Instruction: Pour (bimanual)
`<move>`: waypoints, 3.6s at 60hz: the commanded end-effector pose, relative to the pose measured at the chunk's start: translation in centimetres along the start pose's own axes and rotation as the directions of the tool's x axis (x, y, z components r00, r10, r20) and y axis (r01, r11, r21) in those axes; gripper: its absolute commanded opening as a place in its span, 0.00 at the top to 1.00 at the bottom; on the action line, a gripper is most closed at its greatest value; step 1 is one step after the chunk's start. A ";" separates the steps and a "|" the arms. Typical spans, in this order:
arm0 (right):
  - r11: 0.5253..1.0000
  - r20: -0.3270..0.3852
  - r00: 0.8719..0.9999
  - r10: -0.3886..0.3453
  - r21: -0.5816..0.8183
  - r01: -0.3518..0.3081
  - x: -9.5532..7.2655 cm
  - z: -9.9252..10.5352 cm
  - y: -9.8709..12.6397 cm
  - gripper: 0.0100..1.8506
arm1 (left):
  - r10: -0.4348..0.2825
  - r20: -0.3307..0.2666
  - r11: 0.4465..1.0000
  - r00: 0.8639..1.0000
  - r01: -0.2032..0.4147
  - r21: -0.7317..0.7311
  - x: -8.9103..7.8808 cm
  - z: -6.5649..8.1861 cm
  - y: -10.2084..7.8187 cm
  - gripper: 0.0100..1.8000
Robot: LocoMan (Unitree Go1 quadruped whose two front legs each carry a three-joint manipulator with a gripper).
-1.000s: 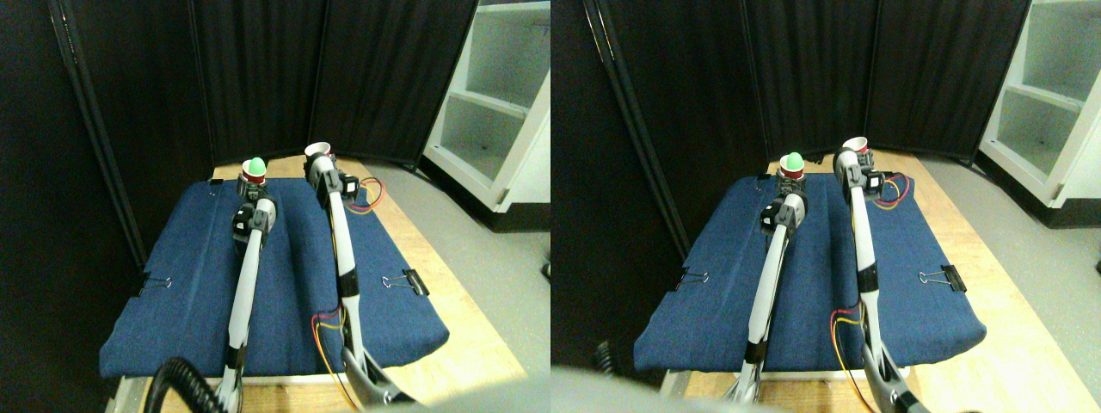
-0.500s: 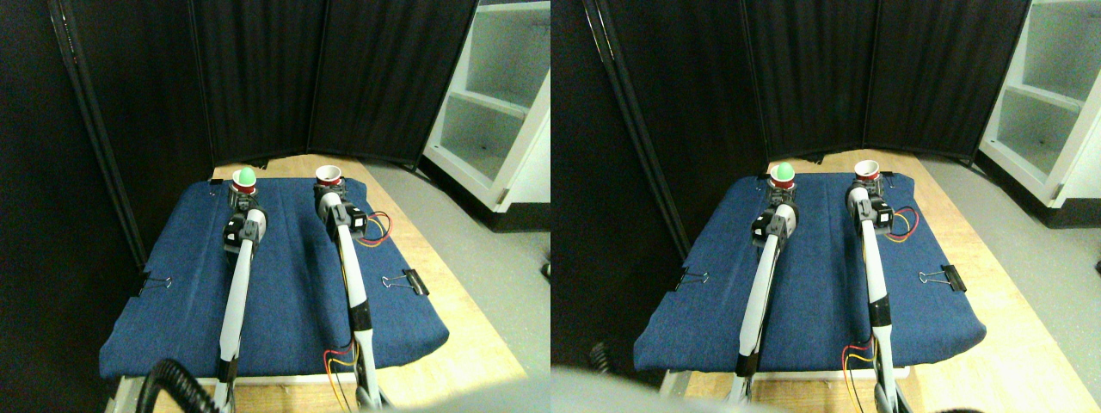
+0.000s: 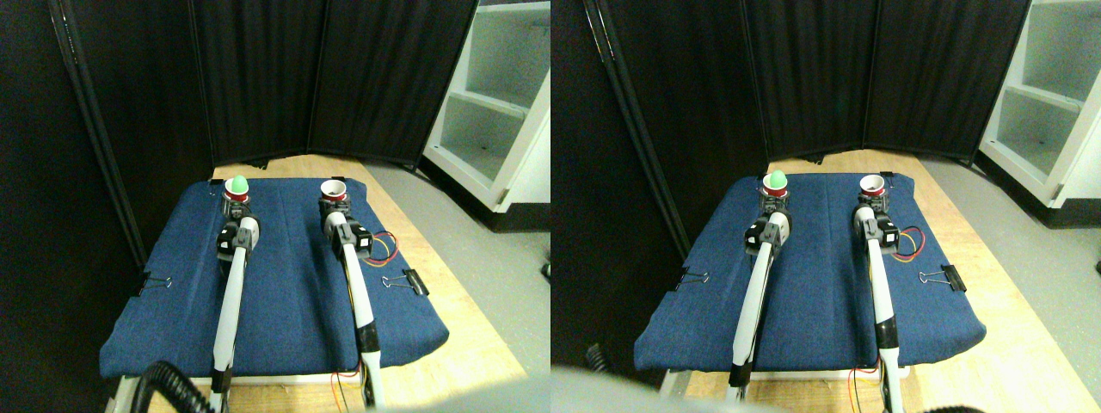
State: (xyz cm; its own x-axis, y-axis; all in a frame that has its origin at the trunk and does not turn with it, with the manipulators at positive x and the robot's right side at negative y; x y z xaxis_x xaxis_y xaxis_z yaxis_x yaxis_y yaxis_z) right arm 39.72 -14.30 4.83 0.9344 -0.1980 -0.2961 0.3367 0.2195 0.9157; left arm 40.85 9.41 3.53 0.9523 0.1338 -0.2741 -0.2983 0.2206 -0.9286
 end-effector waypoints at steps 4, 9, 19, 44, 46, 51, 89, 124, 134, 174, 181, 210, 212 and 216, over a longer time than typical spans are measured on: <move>0.991 -0.002 1.000 0.002 0.135 -0.001 0.4 0.0 -0.5 0.83 | -0.030 0.016 0.999 0.999 0.030 -0.019 0.2 0.1 0.2 0.82; 0.993 -0.012 1.000 0.007 0.120 -0.005 0.8 0.0 -1.0 0.83 | -0.026 0.013 0.999 1.000 0.026 -0.020 0.2 0.0 0.5 0.82; 0.988 -0.010 1.000 -0.011 0.153 0.012 1.3 -0.3 -2.3 0.83 | -0.003 0.024 1.000 1.000 0.003 -0.007 0.5 -0.1 1.4 0.82; 0.984 -0.004 0.999 -0.044 0.171 0.044 2.5 -1.0 -4.4 0.83 | 0.032 0.033 0.998 0.999 -0.030 -0.048 1.4 -1.1 3.5 0.82; 0.987 -0.006 0.999 -0.044 0.156 0.045 2.5 -1.1 -4.5 0.83 | 0.034 0.038 0.998 0.999 -0.032 -0.052 1.4 -1.2 3.7 0.82; 0.990 0.001 0.999 -0.048 0.134 0.048 2.7 -1.1 -4.5 0.83 | 0.041 0.049 0.998 0.998 -0.038 -0.058 1.5 -1.4 3.9 0.82; 0.975 0.002 0.998 -0.068 0.213 0.066 3.4 -1.1 -5.3 0.83 | 0.068 0.082 0.995 0.994 -0.061 -0.083 2.5 -2.1 5.8 0.82; 0.968 -0.004 0.997 -0.080 0.240 0.078 3.6 -1.4 -5.2 0.83 | 0.082 0.097 0.994 0.992 -0.075 -0.079 2.5 -2.1 6.2 0.82; 0.963 -0.022 0.996 -0.085 0.253 0.087 3.7 -1.2 -5.2 0.83 | 0.077 0.067 0.996 0.995 -0.073 -0.055 2.5 -2.0 6.1 0.75; 0.947 -0.112 0.989 -0.100 0.294 0.129 3.0 -0.8 -4.8 0.16 | 0.057 0.037 0.998 0.998 -0.058 0.033 1.2 -1.8 5.7 0.26; 0.951 -0.114 0.990 -0.088 0.286 0.117 2.4 -0.7 -4.4 0.13 | 0.048 0.040 0.999 0.998 -0.049 0.013 0.9 -1.8 5.5 0.25; 0.976 -0.189 0.976 0.105 0.208 -0.065 -1.8 0.7 0.3 0.12 | -0.075 -0.064 0.994 0.995 0.080 0.078 -1.9 -0.6 0.6 0.34; 0.975 -0.200 0.973 0.119 0.207 -0.076 -2.0 0.8 0.7 0.13 | -0.087 -0.079 0.989 0.993 0.096 0.111 -2.3 -0.5 0.1 0.32; 0.976 -0.203 0.970 0.132 0.198 -0.092 -2.4 0.7 1.2 0.13 | -0.102 -0.088 0.985 0.991 0.113 0.133 -2.9 -0.5 -0.6 0.25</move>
State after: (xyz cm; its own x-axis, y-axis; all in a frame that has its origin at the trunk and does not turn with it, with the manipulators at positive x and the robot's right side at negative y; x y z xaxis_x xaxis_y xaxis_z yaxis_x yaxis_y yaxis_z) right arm 37.96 -14.46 5.66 0.9633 0.0204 -0.2675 0.2663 0.0485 0.9627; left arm 38.50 8.69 3.17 0.9646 0.0462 -0.2596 -0.2575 0.3758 -0.8902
